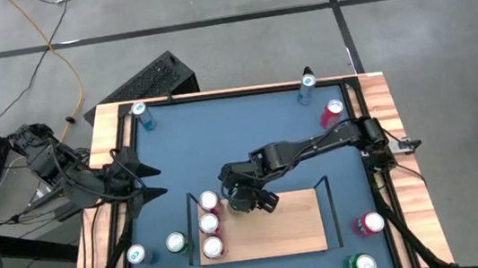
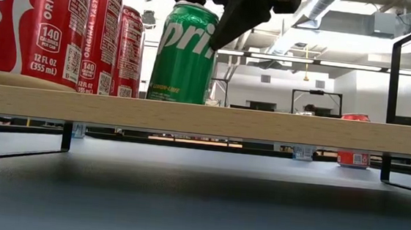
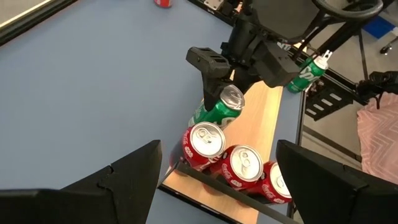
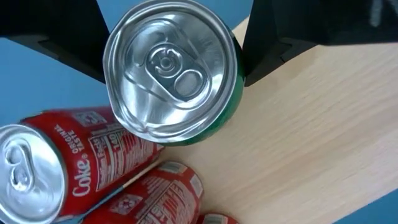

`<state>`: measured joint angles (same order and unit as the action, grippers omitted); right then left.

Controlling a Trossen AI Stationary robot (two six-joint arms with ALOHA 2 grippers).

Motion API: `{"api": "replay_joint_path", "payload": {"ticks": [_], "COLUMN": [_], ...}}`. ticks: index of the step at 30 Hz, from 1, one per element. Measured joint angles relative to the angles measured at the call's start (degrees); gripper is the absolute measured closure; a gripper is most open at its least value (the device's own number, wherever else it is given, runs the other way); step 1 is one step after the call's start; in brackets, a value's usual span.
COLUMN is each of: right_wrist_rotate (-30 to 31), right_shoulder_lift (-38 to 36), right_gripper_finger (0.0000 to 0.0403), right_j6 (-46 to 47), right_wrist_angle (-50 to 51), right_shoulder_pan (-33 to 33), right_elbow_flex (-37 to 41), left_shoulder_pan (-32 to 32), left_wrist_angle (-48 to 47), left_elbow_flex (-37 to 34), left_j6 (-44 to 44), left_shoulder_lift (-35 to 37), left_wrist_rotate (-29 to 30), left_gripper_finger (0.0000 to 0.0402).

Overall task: Place canned beverage on shelf
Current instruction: Put the top left green soda can on the shelf aligned with the left red soda can

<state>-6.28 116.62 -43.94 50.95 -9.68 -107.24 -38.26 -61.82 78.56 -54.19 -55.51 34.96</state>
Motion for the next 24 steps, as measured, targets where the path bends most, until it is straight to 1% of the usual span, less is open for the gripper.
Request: {"api": "replay_joint_path", "payload": {"ticks": [5, 12, 15, 18, 24], "right_wrist_rotate": [0.1, 0.3, 0.3, 0.3, 0.4], "right_shoulder_lift": [0.0, -0.1, -0.1, -0.1, 0.1], "right_gripper_finger": [0.0094, 0.0093, 0.0093, 0.0093, 0.0093], "right_j6": [-1.1, -0.4, 1.2, 0.9, 0.4], "right_wrist_angle": [0.2, 0.6, 0.6, 0.6, -3.2], "right_shoulder_pan": [-0.9, -1.5, -1.5, -1.5, -2.5], "right_elbow_flex": [0.0, 0.0, 0.0, 0.0, 0.1], "left_shoulder_pan": [0.0, 0.0, 0.0, 0.0, 0.0], "left_wrist_angle": [0.0, -0.6, -0.6, -0.6, -0.5], "left_elbow_flex": [0.0, 0.0, 0.0, 0.0, 0.0], "left_j6": [0.0, -1.0, -1.5, -1.9, -2.0], "left_shoulder_lift": [0.0, 0.0, 0.0, 0.0, 0.0], "left_wrist_rotate": [0.2, 1.8, 1.9, 1.9, 1.3], "left_gripper_finger": [0.0099, 0.0099, 0.0099, 0.0099, 0.0099]}}
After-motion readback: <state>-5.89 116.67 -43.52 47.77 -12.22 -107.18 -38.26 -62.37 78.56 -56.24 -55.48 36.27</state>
